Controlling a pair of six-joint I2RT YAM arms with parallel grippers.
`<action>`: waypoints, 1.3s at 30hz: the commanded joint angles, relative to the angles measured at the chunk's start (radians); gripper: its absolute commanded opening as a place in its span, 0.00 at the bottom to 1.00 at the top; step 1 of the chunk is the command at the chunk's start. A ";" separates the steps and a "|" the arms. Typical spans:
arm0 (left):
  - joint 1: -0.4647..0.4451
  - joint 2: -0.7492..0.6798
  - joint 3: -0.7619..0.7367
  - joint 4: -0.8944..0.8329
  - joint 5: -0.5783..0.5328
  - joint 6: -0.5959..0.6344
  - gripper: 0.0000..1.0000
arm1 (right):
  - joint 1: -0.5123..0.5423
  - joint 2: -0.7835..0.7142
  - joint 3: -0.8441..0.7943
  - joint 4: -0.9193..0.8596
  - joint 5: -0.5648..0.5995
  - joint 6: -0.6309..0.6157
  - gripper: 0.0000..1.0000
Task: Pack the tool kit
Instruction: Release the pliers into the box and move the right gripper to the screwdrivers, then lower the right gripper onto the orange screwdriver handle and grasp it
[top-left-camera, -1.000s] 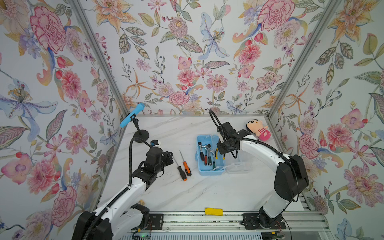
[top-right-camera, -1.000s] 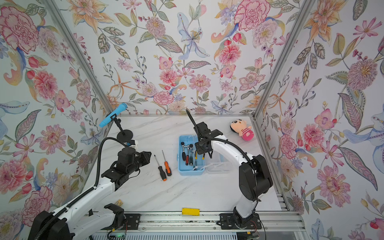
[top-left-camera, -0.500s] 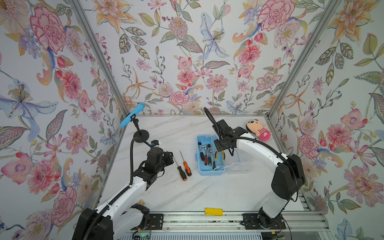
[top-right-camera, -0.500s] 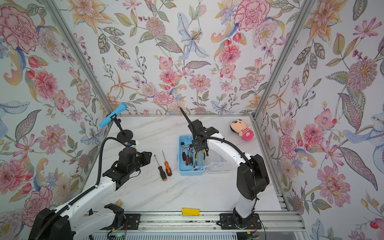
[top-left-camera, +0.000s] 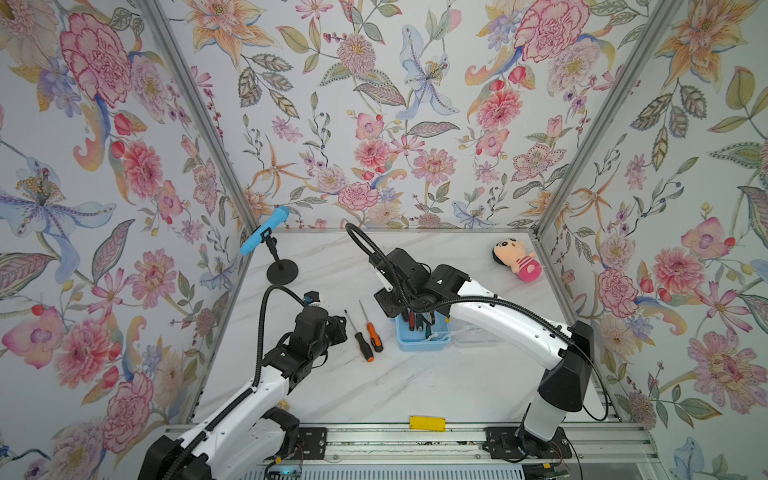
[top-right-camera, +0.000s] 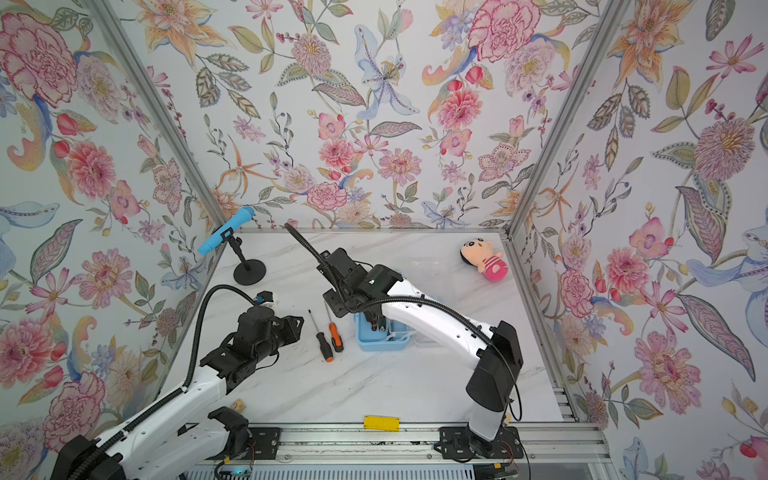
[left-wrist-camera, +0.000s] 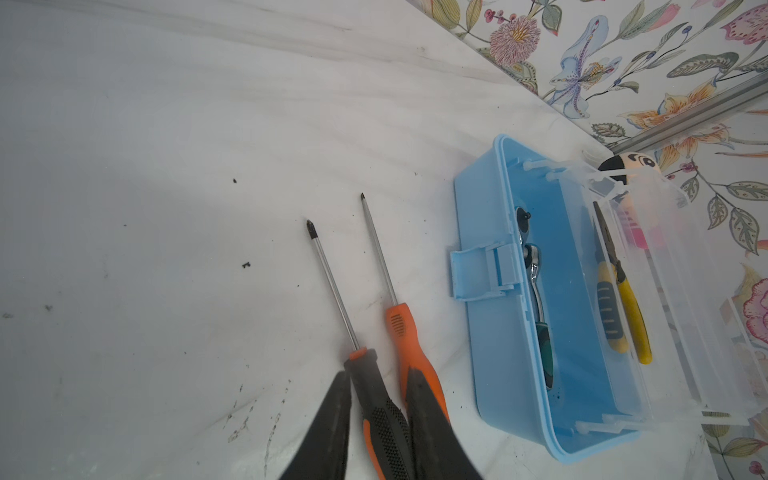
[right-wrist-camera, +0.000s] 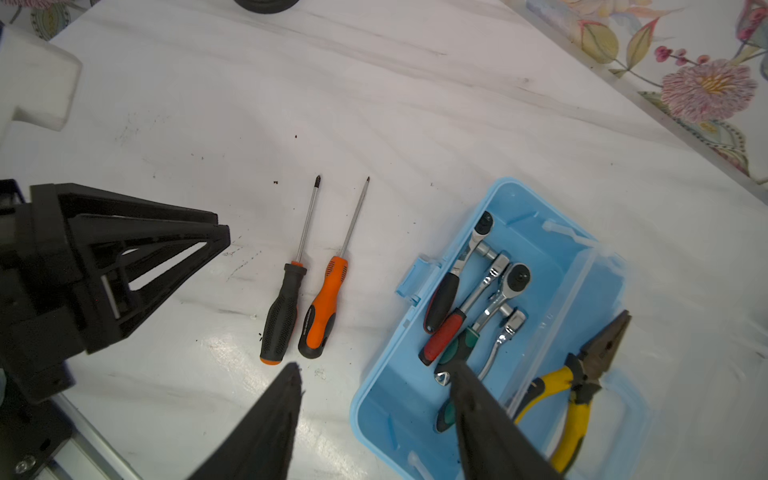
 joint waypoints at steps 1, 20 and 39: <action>-0.046 -0.011 -0.039 -0.047 -0.051 -0.039 0.30 | 0.022 0.111 -0.008 0.035 -0.112 0.015 0.60; -0.086 -0.077 -0.155 -0.009 -0.056 -0.116 0.33 | -0.041 0.391 0.071 0.095 -0.191 0.046 0.49; -0.085 -0.029 -0.157 0.038 -0.044 -0.111 0.32 | -0.039 0.485 0.091 0.086 -0.127 0.072 0.37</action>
